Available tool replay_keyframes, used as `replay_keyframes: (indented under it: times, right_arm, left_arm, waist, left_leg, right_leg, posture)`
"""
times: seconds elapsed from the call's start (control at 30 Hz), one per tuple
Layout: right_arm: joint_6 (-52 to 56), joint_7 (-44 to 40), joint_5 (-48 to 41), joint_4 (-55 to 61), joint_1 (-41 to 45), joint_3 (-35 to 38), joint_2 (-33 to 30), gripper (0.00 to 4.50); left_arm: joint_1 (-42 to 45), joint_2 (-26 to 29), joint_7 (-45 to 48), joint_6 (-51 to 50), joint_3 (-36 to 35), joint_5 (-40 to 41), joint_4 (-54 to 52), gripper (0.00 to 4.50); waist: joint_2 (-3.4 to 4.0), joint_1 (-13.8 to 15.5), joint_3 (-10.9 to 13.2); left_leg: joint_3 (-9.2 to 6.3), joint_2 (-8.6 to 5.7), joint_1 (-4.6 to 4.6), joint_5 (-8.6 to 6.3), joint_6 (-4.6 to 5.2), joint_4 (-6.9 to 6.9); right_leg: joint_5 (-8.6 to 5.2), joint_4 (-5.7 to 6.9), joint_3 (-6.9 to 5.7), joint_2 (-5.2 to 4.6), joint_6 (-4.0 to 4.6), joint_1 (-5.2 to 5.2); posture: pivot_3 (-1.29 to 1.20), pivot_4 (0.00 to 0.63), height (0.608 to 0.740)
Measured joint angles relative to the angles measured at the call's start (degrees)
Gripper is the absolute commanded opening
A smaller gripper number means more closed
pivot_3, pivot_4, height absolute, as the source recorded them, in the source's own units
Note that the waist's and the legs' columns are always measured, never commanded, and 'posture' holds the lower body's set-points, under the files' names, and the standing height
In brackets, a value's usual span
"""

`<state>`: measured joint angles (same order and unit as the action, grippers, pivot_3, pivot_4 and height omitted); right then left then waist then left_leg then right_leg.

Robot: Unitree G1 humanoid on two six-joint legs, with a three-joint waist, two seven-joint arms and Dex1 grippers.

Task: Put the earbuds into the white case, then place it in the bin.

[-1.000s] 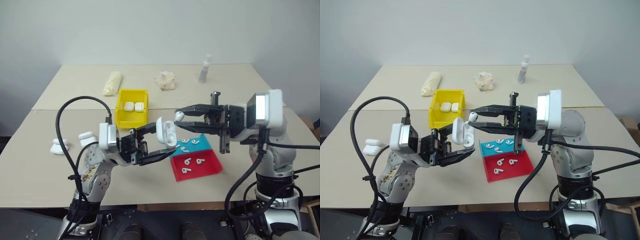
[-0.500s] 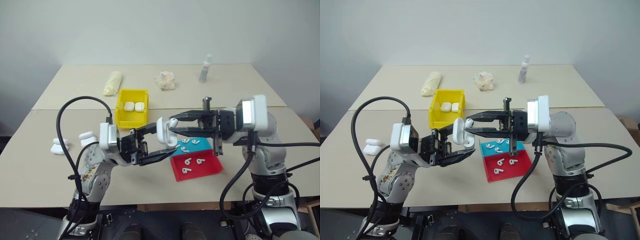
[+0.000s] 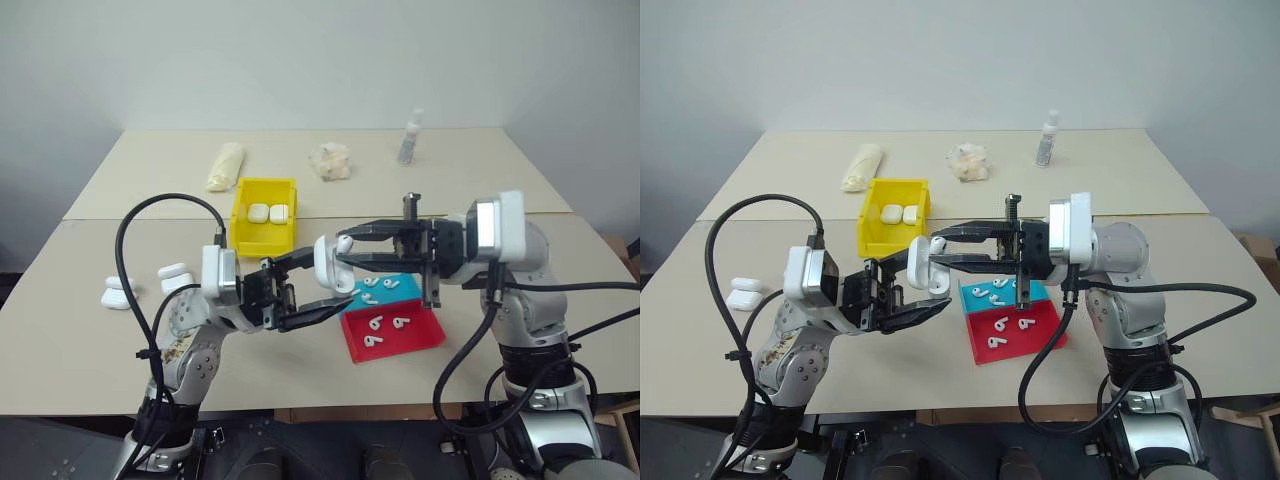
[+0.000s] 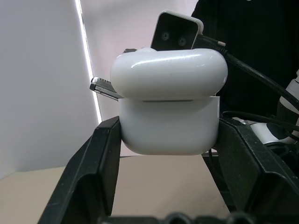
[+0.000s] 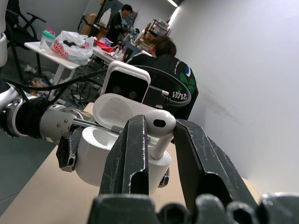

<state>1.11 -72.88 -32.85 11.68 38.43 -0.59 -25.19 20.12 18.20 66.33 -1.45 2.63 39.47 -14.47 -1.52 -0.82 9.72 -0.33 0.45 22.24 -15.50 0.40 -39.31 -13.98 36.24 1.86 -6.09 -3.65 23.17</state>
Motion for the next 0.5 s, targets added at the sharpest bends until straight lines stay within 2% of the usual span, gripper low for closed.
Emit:
replay_keyframes:
  times: [0.2, 0.33, 0.5]
  right_arm:
    - [-0.7, 0.2, 0.2, -0.3, 0.0, -0.5, -0.3, 0.63]
    - [-0.7, 0.2, 0.6, -0.4, 0.0, -0.8, -0.9, 1.94]
    - [-0.7, -0.4, 0.6, -0.4, -0.1, -1.0, -1.7, 1.94]
  left_arm:
    - [-0.2, 0.0, 0.0, 0.0, 0.0, -0.2, 0.1, 2.75]
    - [-0.3, 0.1, 0.1, -0.1, 0.0, -0.4, 0.1, 2.75]
    - [-0.3, 0.2, 0.1, -0.2, 0.1, -1.1, 0.1, 2.75]
  waist:
    - [0.0, 0.0, 0.0]
    - [0.0, 0.0, 0.0]
    - [0.0, 0.0, 0.0]
  left_leg:
    - [0.0, 0.0, 0.0, 0.0, 0.0, 0.0]
    - [0.0, 0.0, 0.0, 0.0, 0.0, 0.0]
    - [0.0, 0.0, 0.0, 0.0, 0.0, 0.0]
  right_leg:
    - [0.0, 0.0, 0.0, 0.0, 0.0, 0.0]
    - [0.0, 0.0, 0.0, 0.0, 0.0, 0.0]
    - [0.0, 0.0, 0.0, 0.0, 0.0, 0.0]
  posture:
    - [0.0, 0.15, 0.74]
    - [0.0, 0.15, 0.74]
    - [0.0, 0.15, 0.74]
